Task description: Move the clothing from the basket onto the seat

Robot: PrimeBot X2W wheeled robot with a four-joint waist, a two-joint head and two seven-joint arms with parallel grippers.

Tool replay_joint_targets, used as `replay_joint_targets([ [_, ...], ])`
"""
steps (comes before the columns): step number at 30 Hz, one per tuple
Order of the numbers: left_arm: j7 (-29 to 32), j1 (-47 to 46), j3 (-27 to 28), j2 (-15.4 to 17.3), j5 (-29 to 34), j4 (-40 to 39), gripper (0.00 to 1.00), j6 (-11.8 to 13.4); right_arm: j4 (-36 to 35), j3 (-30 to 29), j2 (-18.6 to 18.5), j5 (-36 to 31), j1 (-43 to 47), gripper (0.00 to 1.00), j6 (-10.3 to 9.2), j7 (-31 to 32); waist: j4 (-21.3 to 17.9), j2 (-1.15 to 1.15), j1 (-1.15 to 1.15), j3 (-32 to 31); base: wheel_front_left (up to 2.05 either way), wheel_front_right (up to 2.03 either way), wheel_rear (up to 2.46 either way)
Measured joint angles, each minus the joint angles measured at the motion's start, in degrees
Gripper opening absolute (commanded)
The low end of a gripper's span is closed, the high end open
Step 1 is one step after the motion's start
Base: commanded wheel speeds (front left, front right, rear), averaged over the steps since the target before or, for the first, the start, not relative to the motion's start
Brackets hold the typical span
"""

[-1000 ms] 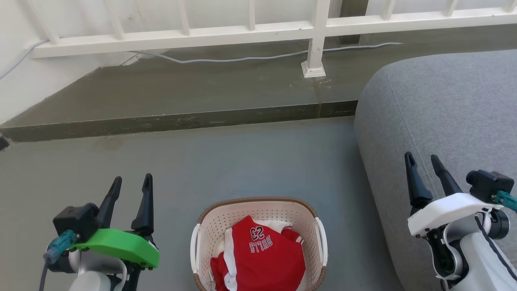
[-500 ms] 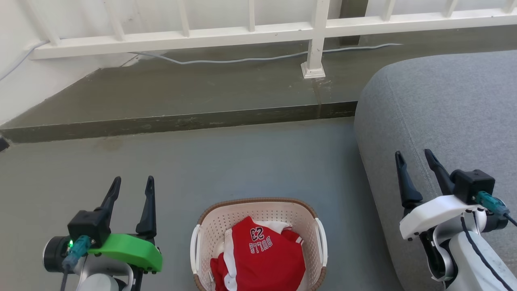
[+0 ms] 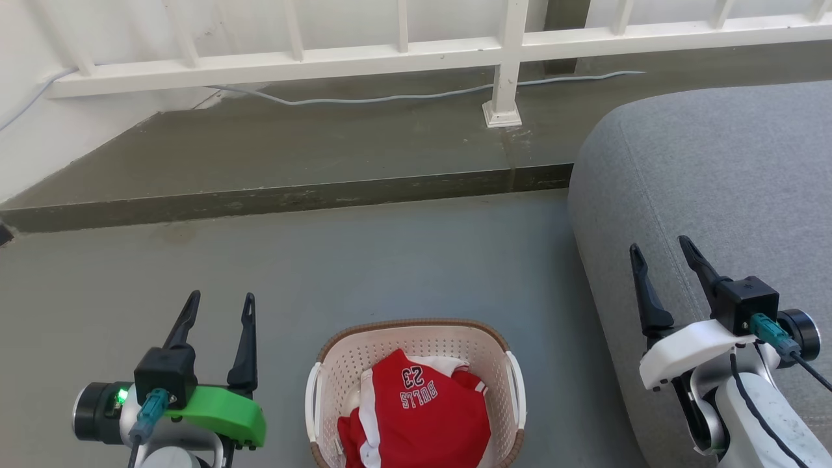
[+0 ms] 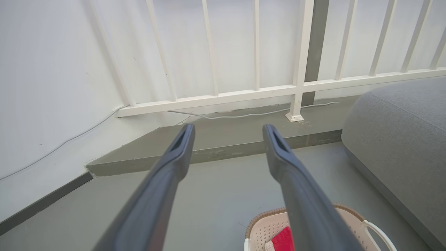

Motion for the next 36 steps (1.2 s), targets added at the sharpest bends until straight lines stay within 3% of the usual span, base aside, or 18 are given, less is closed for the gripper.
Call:
replay_joint_targets([
  [23,0.00,-0.05,-0.05,-0.26,0.26,1.94,1.00,-0.07,0.58,-0.52,0.56,0.00,-0.14,1.00,1.05,0.00,-0.08,0.00,0.00,0.19,0.00,0.00,0.00],
  [36,0.01,-1.21,-2.61,-1.66,0.33,2.16,1.00,-1.60,-3.28,-0.96,1.05,-0.05,-3.77,1.00,1.58,-0.02,-2.21,0.00,0.00,4.41,0.00,0.00,0.00],
])
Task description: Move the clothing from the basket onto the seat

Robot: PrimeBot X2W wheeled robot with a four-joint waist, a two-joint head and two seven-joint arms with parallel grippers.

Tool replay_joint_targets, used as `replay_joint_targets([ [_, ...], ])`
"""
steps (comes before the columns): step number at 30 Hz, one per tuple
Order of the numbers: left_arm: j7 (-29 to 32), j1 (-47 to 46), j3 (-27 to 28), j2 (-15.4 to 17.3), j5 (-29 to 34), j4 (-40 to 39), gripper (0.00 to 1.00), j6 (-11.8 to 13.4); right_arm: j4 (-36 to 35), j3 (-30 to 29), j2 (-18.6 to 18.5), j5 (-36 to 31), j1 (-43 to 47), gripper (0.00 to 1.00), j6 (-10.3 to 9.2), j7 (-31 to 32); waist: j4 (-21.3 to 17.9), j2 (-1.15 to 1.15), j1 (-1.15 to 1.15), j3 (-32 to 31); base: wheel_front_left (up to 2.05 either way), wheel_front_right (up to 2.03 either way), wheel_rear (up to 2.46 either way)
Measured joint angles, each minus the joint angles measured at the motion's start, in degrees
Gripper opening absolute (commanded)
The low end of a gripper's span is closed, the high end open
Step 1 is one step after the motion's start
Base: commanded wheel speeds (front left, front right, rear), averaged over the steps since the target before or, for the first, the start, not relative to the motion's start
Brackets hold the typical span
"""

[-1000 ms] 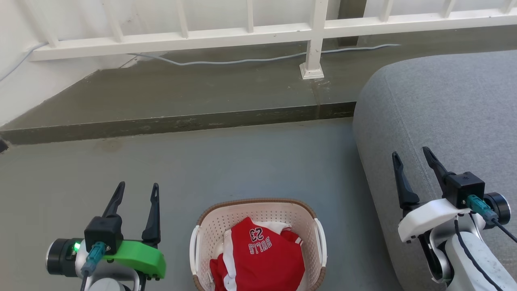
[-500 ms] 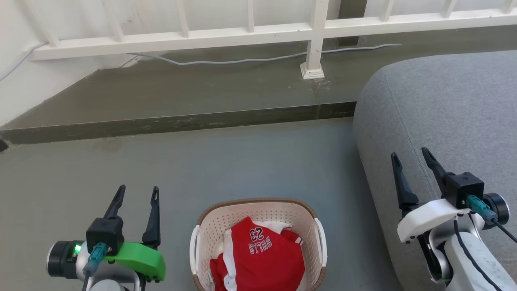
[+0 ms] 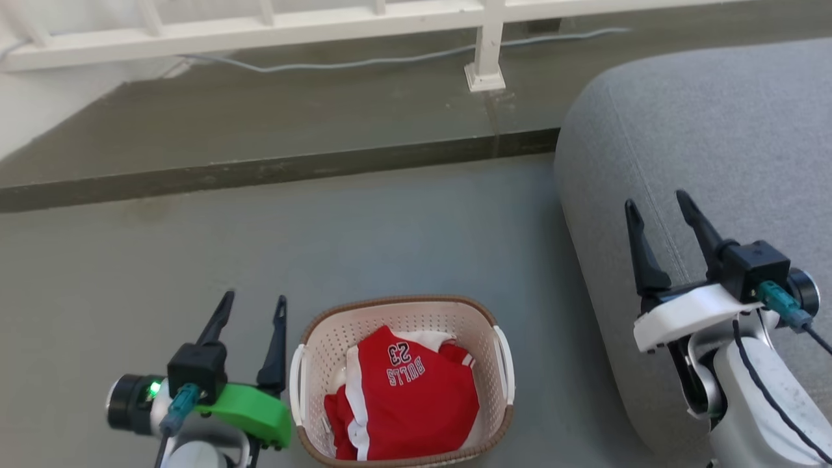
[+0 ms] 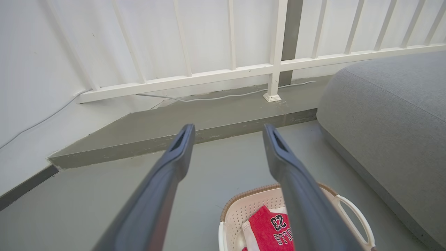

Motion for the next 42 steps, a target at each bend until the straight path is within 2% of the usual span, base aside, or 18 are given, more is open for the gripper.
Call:
replay_joint_targets([
  [12,1.94,-5.97,-3.58,-1.01,1.05,2.18,1.00,-1.82,-6.19,-0.86,1.83,0.01,-4.13,1.00,0.44,-0.08,-3.04,0.00,0.00,7.79,0.00,0.00,0.00],
  [21,4.23,-9.83,-5.55,-1.93,1.64,6.68,1.00,-3.04,-9.21,-1.20,3.63,0.11,-5.71,1.00,0.53,-0.25,-5.84,0.00,0.00,13.86,0.00,0.00,0.00],
  [26,5.82,-12.90,-7.12,-1.96,2.13,9.58,1.00,-4.52,-11.13,-1.20,4.10,0.11,-6.77,1.00,0.55,-0.25,-7.94,0.00,0.01,17.72,0.00,0.00,0.00],
  [42,8.44,-23.72,-7.11,-2.25,3.14,19.31,1.00,-6.08,-16.84,-1.21,6.08,0.22,-10.22,1.00,1.53,-0.25,-13.99,0.00,0.01,30.87,0.00,0.00,0.00],
])
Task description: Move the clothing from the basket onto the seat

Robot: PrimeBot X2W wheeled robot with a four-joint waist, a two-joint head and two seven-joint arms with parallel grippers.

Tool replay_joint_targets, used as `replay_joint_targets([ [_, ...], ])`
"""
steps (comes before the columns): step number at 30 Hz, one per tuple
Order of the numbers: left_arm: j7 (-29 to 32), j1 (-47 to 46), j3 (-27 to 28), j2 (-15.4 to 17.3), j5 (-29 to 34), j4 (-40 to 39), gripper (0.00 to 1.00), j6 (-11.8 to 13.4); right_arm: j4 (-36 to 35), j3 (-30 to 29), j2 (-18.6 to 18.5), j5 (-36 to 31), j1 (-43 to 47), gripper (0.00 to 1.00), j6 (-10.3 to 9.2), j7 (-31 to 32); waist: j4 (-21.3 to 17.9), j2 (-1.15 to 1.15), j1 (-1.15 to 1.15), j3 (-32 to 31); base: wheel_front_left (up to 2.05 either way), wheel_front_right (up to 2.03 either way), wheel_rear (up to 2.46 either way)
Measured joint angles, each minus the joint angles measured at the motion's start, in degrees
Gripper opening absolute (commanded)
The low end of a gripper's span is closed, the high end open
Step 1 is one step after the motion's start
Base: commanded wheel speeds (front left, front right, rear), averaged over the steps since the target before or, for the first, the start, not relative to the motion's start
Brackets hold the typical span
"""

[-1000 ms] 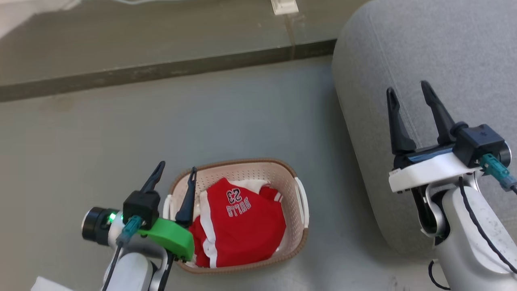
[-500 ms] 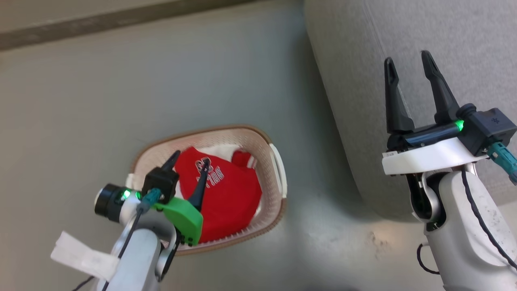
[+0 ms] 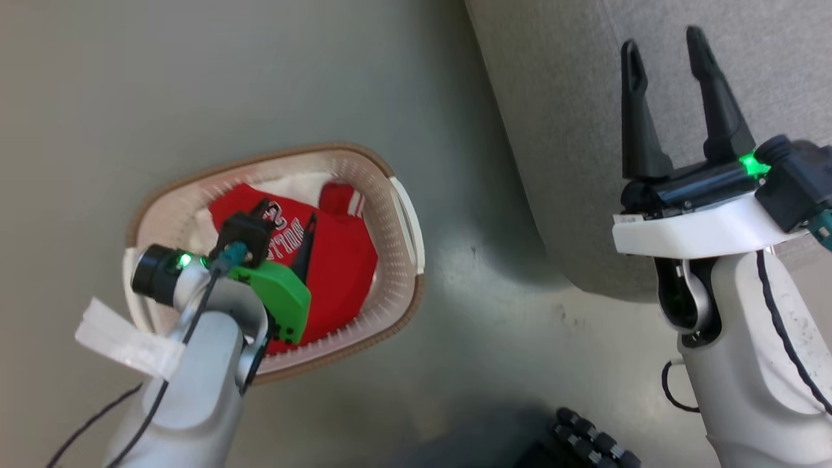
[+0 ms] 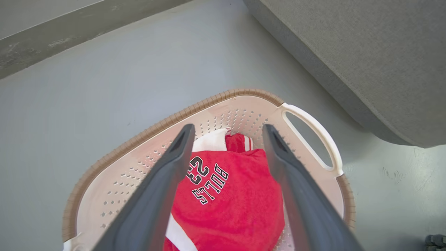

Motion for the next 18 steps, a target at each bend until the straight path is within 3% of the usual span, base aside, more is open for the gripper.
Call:
replay_joint_targets([
  [18,2.72,-11.83,1.18,1.44,0.25,10.57,1.00,-0.48,-4.33,0.64,1.22,0.07,-3.92,1.00,0.69,-0.01,-3.26,0.00,0.00,14.69,0.00,0.00,0.00],
])
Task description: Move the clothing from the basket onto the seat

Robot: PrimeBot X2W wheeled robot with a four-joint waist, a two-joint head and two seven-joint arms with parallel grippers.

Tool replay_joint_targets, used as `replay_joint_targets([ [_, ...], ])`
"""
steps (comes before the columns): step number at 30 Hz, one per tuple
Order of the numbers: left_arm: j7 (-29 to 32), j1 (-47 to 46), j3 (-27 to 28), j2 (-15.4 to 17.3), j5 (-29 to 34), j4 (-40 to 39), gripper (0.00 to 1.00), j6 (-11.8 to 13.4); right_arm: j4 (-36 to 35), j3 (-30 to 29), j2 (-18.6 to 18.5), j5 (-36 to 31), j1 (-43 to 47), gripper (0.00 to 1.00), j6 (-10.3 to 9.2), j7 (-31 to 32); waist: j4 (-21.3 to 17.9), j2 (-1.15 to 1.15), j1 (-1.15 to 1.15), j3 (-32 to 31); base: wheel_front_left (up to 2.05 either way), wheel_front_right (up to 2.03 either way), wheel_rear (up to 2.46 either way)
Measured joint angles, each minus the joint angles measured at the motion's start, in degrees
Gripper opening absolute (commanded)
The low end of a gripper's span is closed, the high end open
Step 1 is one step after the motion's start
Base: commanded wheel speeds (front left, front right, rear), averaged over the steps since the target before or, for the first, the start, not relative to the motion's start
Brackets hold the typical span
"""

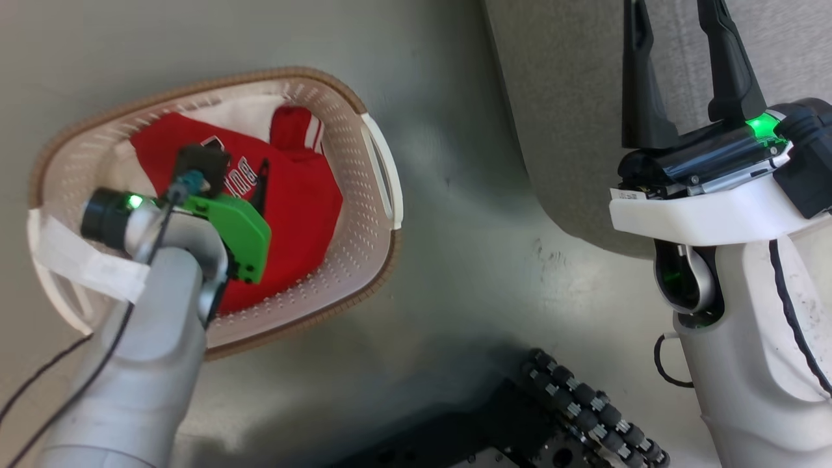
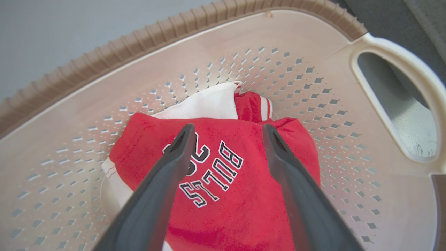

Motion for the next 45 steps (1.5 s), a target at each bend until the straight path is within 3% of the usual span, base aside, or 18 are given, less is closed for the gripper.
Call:
replay_joint_targets([
  [9,0.22,-3.27,1.24,0.92,0.00,6.45,1.00,0.09,-0.25,0.87,0.31,0.00,-0.91,1.00,0.46,0.00,-0.91,0.00,-0.01,4.92,0.00,0.00,0.00],
  [21,0.49,-4.71,1.44,1.71,-0.10,12.77,1.00,0.15,-0.13,1.04,0.67,0.59,-0.96,1.00,0.49,-0.02,-1.35,0.00,0.00,6.54,0.00,0.00,0.00],
  [23,0.49,-5.03,1.37,1.67,-0.10,13.40,0.18,0.15,-0.11,1.05,0.68,0.59,-1.02,1.00,0.49,-0.02,-1.30,0.00,-0.01,6.63,0.00,0.00,0.00],
  [24,0.49,-5.18,1.33,1.60,-0.10,13.85,0.00,0.12,-0.10,1.04,0.68,0.60,-1.09,1.00,0.51,-0.02,-1.27,0.00,-0.01,6.66,0.00,0.00,0.00],
  [45,-2.54,-6.46,-1.47,-1.30,0.12,19.48,0.00,-0.88,2.13,0.52,0.70,0.81,-2.02,1.00,0.75,-0.04,0.50,0.00,-0.01,3.40,0.00,0.00,0.00],
])
